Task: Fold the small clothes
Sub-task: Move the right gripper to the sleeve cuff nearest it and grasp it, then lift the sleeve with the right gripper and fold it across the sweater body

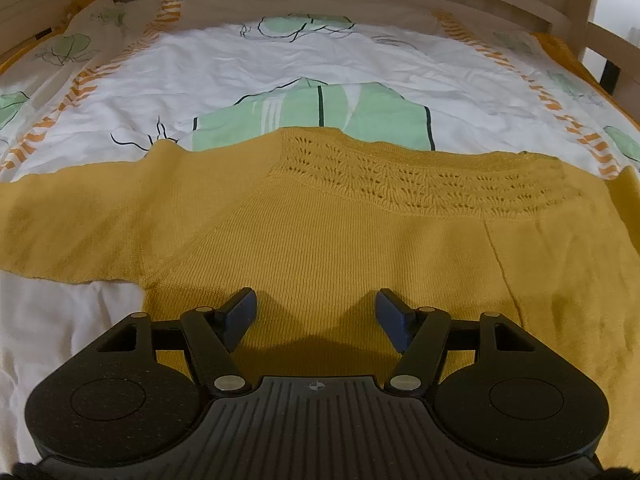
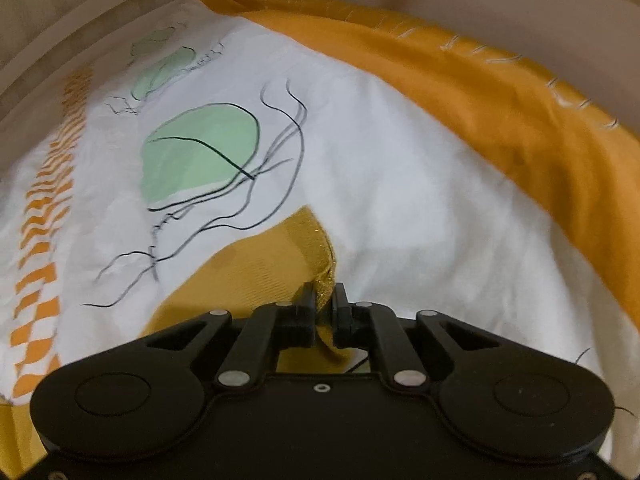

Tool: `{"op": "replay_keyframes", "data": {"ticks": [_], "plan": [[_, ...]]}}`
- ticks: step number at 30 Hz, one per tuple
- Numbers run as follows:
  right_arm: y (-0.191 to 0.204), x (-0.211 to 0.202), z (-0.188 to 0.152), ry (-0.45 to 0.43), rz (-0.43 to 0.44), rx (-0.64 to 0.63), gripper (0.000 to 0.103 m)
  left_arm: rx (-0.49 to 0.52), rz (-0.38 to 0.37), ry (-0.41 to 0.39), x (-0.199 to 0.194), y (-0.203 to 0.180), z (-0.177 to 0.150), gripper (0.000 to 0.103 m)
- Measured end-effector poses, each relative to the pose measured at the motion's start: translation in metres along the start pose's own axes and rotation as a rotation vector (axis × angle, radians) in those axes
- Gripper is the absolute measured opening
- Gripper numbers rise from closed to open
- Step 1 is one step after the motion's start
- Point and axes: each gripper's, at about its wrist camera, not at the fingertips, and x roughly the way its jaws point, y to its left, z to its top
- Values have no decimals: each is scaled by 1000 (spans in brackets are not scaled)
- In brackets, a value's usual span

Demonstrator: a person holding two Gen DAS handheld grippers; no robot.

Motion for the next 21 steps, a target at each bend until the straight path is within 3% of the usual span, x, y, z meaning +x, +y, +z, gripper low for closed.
{"op": "replay_keyframes", "data": {"ticks": [9, 16, 21], "plan": [[-9, -79, 17, -105, -45, 6, 13, -77, -62, 73, -12, 9, 13, 63], [9, -149, 41, -199, -78, -6, 13, -51, -54, 18, -38, 11, 28, 63], [44, -197, 48, -246, -37, -47, 13, -35, -62, -36, -62, 18, 40, 63]]}}
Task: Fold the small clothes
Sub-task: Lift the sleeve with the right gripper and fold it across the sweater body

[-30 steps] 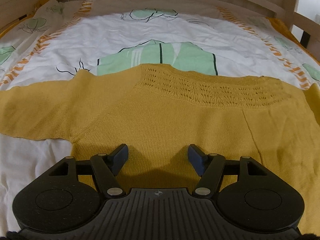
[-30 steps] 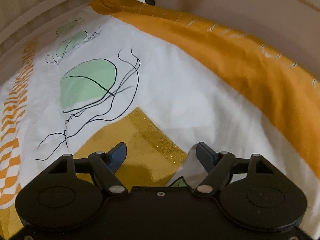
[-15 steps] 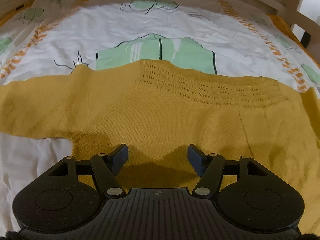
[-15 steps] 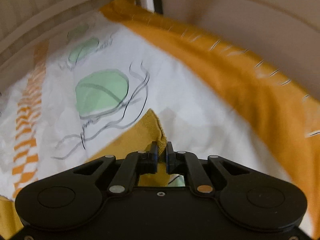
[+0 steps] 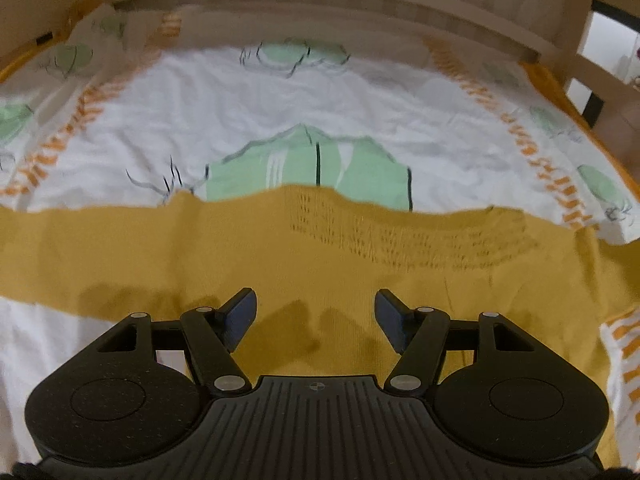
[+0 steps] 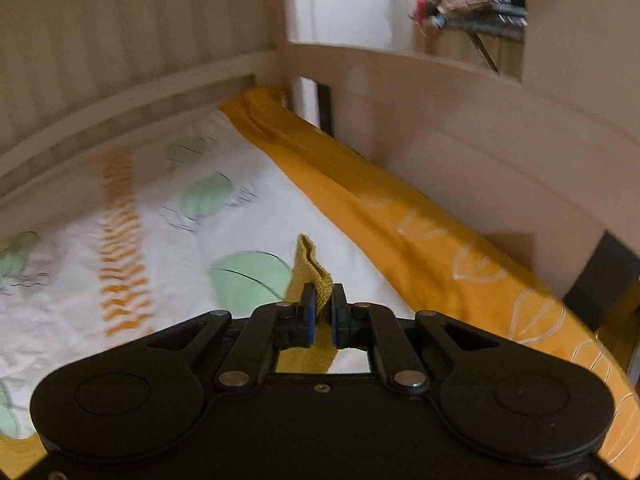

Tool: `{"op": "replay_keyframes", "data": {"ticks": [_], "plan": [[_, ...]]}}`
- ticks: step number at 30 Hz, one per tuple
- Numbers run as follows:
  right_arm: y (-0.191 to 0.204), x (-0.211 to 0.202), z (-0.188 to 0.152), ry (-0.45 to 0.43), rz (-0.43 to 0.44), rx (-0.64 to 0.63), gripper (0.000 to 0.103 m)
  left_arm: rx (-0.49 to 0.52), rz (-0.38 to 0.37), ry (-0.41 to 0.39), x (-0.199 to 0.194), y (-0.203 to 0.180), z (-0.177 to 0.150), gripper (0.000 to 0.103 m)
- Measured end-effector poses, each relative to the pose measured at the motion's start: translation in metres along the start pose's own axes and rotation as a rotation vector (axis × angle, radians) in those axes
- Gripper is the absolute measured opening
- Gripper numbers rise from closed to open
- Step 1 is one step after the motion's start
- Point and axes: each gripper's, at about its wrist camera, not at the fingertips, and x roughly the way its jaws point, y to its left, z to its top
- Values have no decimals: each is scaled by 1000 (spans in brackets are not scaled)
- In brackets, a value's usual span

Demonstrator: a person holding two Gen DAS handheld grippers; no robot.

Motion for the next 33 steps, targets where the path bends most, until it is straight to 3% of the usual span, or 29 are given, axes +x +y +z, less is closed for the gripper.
{"op": "replay_keyframes", "data": {"ticks": [10, 16, 25, 33], "plan": [[131, -90, 2, -31, 290, -114, 13, 35, 56, -99, -40, 21, 24, 64], [222, -120, -23, 16, 481, -181, 13, -7, 82, -94, -47, 44, 31, 64], [354, -114, -103, 140, 701, -300, 13, -119, 52, -104, -65, 96, 40, 64], [439, -96, -198, 245, 761, -407, 13, -145, 117, -117, -69, 127, 47, 64]]}}
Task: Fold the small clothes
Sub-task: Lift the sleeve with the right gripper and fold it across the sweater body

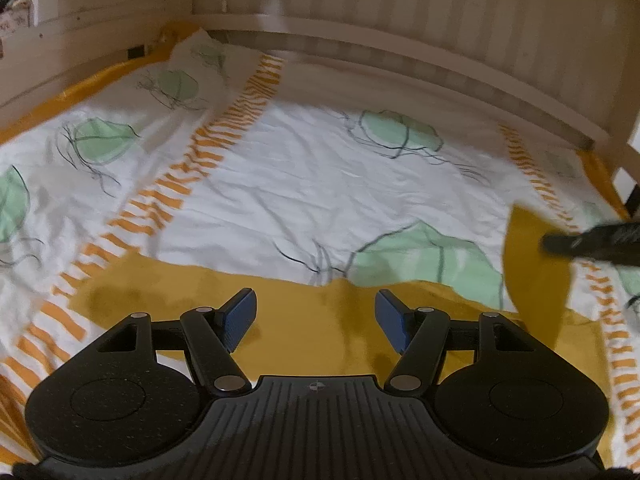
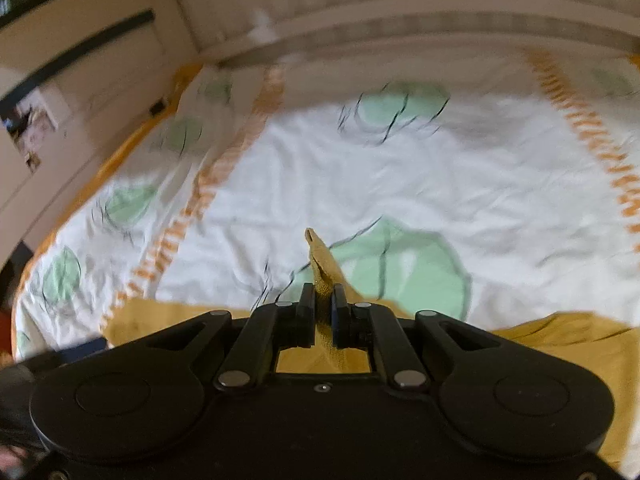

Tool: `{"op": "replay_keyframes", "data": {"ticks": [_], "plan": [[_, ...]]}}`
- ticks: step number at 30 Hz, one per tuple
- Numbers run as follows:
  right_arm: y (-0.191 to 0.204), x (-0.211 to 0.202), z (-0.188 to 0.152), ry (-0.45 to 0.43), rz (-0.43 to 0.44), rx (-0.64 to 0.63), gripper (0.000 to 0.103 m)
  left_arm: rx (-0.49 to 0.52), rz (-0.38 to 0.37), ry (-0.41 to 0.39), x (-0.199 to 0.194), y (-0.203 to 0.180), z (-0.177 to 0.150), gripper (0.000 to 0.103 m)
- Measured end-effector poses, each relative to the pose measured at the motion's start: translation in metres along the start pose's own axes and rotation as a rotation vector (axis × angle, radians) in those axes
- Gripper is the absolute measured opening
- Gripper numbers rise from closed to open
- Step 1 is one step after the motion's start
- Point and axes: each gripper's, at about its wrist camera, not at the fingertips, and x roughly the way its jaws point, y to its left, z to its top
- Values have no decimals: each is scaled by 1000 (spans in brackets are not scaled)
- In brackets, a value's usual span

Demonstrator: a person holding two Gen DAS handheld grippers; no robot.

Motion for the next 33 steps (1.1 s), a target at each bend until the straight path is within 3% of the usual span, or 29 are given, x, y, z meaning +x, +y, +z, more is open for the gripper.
{"op": "replay_keyframes", "data": {"ticks": [5, 7, 13, 16, 20, 29, 33], "plan": [[20, 42, -28, 40, 16, -10, 16, 39, 29, 7, 4, 0, 3, 64], [23, 51, -35, 52, 49, -4, 24, 45, 30, 12, 5, 0, 2, 64], [15, 52, -40, 45, 148, 53, 27, 66, 27, 28, 10, -5, 0, 64], [-4, 38, -45, 15, 130, 63, 49, 73, 24, 40, 14, -9, -2, 64], [-50, 19, -59, 2, 49, 104, 49, 74, 0, 60, 19, -15, -6, 64], [-188, -56, -106, -24, -272, 248, 53, 116, -37, 123, 38, -43, -21, 64], [-227, -62, -117, -35, -356, 280, 54, 109, -74, 154, 46, -53, -28, 64]]}}
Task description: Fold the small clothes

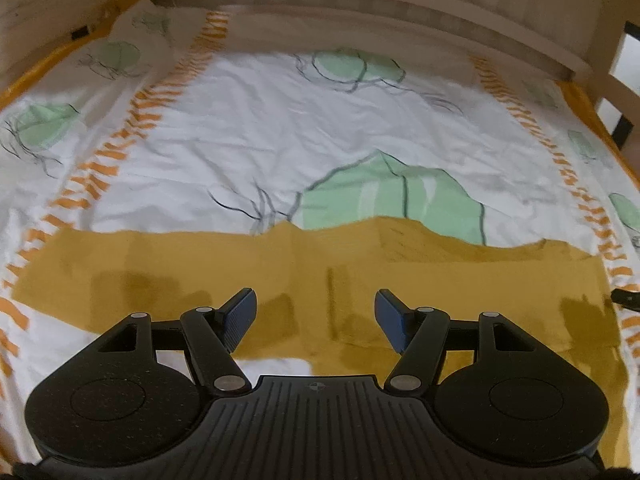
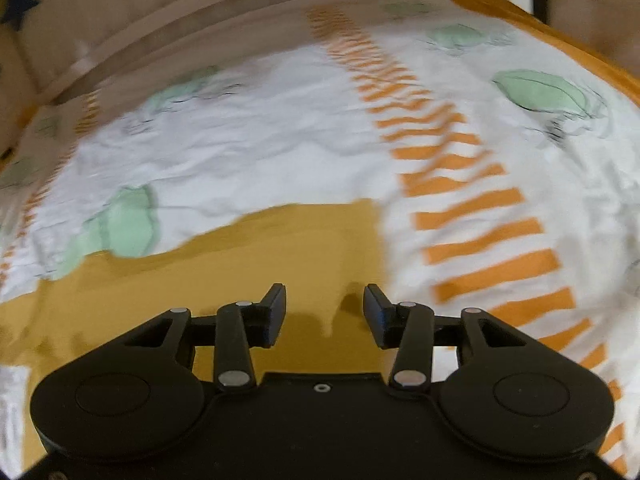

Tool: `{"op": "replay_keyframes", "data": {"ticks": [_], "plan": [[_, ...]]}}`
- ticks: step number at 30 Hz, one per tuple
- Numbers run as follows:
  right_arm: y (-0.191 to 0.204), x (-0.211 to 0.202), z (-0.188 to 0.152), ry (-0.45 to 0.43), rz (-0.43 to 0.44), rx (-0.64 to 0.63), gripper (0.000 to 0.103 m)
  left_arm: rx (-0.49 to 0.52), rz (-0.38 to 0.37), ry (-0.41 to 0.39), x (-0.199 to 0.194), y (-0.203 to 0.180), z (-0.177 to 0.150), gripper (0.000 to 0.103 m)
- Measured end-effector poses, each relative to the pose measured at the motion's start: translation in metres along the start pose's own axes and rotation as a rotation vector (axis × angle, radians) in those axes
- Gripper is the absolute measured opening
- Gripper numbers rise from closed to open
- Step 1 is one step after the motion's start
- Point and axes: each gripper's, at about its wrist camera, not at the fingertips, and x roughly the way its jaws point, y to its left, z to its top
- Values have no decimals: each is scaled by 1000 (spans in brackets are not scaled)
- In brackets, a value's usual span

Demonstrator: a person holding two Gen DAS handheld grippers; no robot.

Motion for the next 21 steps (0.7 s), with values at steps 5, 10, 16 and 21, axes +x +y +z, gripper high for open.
{"op": "replay_keyframes", "data": {"ticks": [5, 10, 16, 21], "plan": [[-15, 6, -9, 15, 21, 26, 54, -68, -27, -8, 4, 13, 0, 64], [-12, -8, -29, -5, 67, -13, 64, -218, -22, -52, 6, 50, 3, 63], [-2, -16, -40, -52, 104, -73, 75, -372, -67, -101, 12, 85, -3, 63], [17, -26, -33, -88, 179, -70, 94, -269, 72, -122, 15, 96, -3, 63]]}}
